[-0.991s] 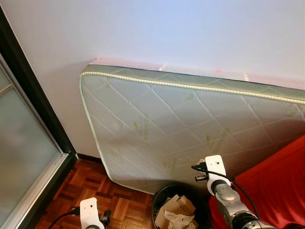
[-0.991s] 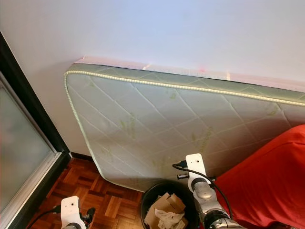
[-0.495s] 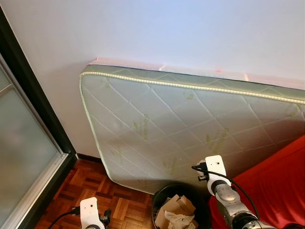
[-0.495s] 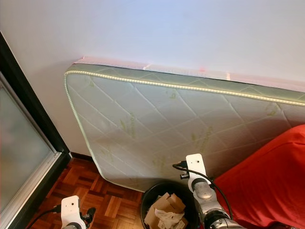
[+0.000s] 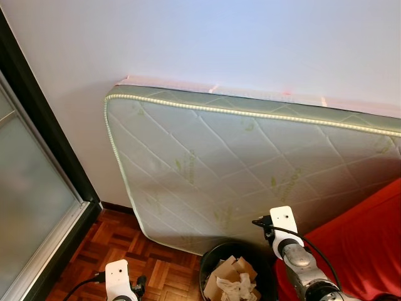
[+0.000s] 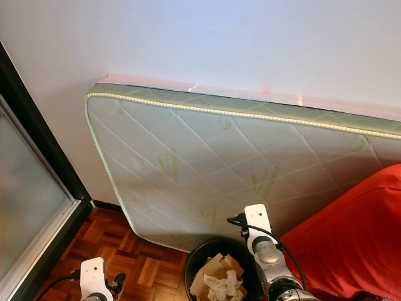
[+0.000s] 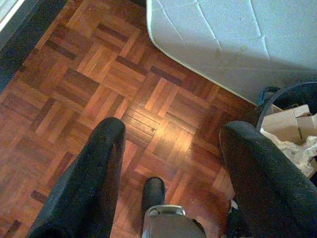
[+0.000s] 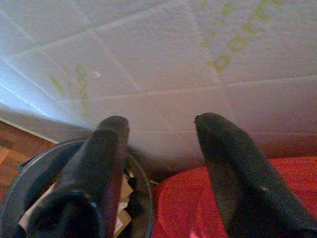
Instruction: Clean up the room
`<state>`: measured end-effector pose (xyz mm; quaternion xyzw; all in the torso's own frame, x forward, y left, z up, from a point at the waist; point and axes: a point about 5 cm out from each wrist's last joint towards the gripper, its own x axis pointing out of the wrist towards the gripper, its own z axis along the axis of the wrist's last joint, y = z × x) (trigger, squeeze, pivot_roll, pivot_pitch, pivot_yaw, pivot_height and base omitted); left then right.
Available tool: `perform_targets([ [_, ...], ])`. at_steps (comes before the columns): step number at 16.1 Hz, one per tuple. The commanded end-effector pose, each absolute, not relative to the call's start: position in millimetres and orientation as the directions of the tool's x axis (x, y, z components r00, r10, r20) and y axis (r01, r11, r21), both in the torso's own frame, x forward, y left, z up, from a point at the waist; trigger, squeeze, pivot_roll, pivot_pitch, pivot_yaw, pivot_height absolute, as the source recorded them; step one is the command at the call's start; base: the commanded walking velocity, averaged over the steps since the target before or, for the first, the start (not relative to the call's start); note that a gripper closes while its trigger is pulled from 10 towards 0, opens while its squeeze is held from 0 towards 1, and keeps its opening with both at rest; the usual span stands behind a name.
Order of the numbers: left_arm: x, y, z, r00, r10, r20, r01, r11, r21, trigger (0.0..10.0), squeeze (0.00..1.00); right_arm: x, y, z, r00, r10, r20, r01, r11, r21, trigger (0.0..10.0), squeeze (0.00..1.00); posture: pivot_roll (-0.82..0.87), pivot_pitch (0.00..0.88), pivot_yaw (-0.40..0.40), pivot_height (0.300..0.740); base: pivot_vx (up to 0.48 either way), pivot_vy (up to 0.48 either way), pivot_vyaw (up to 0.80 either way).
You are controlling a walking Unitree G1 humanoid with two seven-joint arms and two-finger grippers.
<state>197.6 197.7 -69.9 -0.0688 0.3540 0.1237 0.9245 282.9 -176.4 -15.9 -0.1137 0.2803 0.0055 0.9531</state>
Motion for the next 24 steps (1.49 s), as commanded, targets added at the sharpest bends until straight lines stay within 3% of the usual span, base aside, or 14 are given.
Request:
perform_targets([
  [1,196,198,-72,0.705,0.176,-0.687,-0.278,0.96,-0.04,10.0,0.0,279,-175,-20,0.83,-0.031,-0.557,-0.089,0.979,-0.186,10.0,0.22,0.06,0.0,-0.04,0.74,0.0,0.0,0.0],
  [2,195,198,-72,0.703,0.176,-0.689,-0.279,0.959,-0.04,10.0,0.0,275,-170,-24,0.816,0.012,-0.578,-0.115,0.983,-0.142,10.0,0.0,0.06,0.0,-0.041,0.74,0.0,0.0,0.0],
  [5,195,198,-72,0.701,0.179,-0.691,-0.279,0.96,-0.034,10.0,0.0,259,-167,-38,0.76,0.06,-0.647,-0.059,0.998,0.023,10.0,0.0,0.06,0.0,-0.041,0.74,0.0,0.0,0.0],
  [6,195,199,-72,0.697,0.183,-0.694,-0.276,0.961,-0.024,10.0,0.0,241,-168,-52,0.693,0.101,-0.714,-0.092,0.994,0.051,10.0,0.0,0.06,0.0,-0.039,0.74,0.0,0.0,0.0],
  [8,194,199,-72,0.698,0.183,-0.692,-0.277,0.96,-0.026,10.0,0.0,217,-181,-66,0.63,0.055,-0.775,-0.106,0.994,-0.015,10.0,0.0,0.06,0.0,-0.038,0.74,0.0,0.0,0.0],
  [12,194,200,-72,0.701,0.182,-0.69,-0.273,0.962,-0.023,10.0,0.0,183,-212,-81,0.556,-0.054,-0.829,0.009,0.998,-0.059,10.0,0.0,0.06,0.0,-0.029,0.74,0.0,0.0,0.0],
  [15,194,201,-72,0.704,0.18,-0.687,-0.265,0.964,-0.02,10.0,0.0,175,-218,-83,0.555,-0.103,-0.826,0.123,0.992,-0.041,10.0,0.0,0.06,0.0,-0.02,0.74,0.0,0.0,0.0],
  [24,194,202,-72,0.704,0.174,-0.689,-0.258,0.966,-0.019,10.0,0.0,188,-208,-79,0.596,-0.075,-0.799,0.142,0.99,0.013,10.0,0.0,0.05,0.0,0.002,0.74,0.0,0.0,0.0],
])
